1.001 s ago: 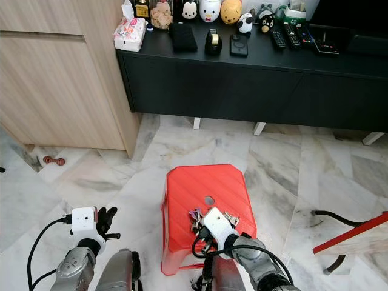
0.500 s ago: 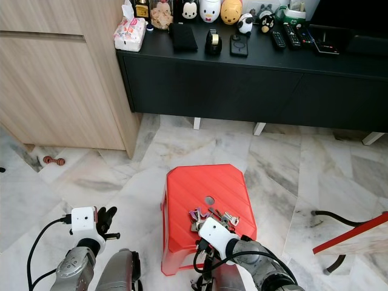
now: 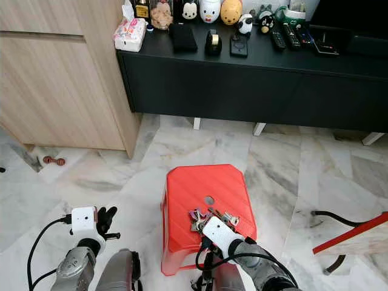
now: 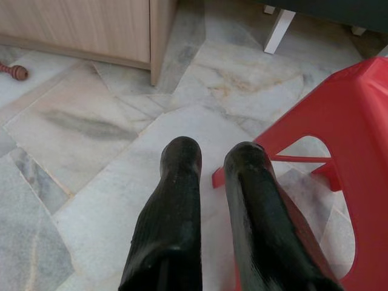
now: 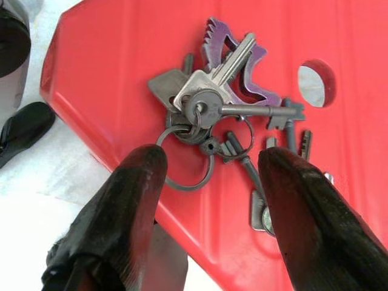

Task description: Hang keys on a hook

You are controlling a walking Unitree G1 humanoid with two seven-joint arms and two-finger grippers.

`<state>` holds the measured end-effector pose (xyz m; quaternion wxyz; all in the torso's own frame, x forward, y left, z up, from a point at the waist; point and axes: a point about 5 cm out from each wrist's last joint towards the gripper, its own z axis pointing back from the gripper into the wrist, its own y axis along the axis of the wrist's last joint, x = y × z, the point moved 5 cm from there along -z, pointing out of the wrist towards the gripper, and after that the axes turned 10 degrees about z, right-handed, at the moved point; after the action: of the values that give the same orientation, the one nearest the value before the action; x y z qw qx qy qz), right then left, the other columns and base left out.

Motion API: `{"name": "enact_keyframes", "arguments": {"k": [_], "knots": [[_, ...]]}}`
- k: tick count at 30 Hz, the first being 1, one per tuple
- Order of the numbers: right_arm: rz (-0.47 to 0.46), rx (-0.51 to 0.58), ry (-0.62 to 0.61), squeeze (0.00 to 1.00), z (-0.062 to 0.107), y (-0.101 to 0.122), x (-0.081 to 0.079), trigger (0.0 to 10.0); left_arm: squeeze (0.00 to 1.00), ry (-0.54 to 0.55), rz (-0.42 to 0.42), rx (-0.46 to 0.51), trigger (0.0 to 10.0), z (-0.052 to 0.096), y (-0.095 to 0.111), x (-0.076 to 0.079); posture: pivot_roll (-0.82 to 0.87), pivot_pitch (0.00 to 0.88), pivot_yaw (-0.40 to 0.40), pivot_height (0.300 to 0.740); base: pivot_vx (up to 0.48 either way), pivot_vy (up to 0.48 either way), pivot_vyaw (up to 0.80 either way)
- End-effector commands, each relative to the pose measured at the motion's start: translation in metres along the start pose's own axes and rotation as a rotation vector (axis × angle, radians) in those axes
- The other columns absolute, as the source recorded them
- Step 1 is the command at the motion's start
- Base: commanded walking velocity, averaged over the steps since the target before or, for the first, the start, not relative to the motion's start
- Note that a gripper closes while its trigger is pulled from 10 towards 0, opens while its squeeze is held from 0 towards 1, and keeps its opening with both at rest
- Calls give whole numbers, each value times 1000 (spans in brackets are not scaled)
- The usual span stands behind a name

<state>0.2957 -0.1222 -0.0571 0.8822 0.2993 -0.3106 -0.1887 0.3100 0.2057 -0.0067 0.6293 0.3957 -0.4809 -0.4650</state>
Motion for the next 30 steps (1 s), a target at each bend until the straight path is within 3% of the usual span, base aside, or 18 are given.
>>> {"name": "enact_keyframes", "arguments": {"k": [1, 9, 30], "knots": [[-2, -29, 17, 0, 2, -8, -5, 10000, 0, 2, -8, -32, 10000, 3, -10, 0, 182, 173, -119, 639, 0, 0, 0], [7, 13, 114, 0, 0, 0, -22, 10000, 0, 5, -9, -29, 10000, 4, -9, -1, 185, 175, -119, 639, 0, 0, 0], [34, -44, 61, 0, 1, -8, -10, 10000, 0, -3, -18, -30, 10000, 4, -9, 1, 187, 178, -118, 639, 0, 0, 0]]}}
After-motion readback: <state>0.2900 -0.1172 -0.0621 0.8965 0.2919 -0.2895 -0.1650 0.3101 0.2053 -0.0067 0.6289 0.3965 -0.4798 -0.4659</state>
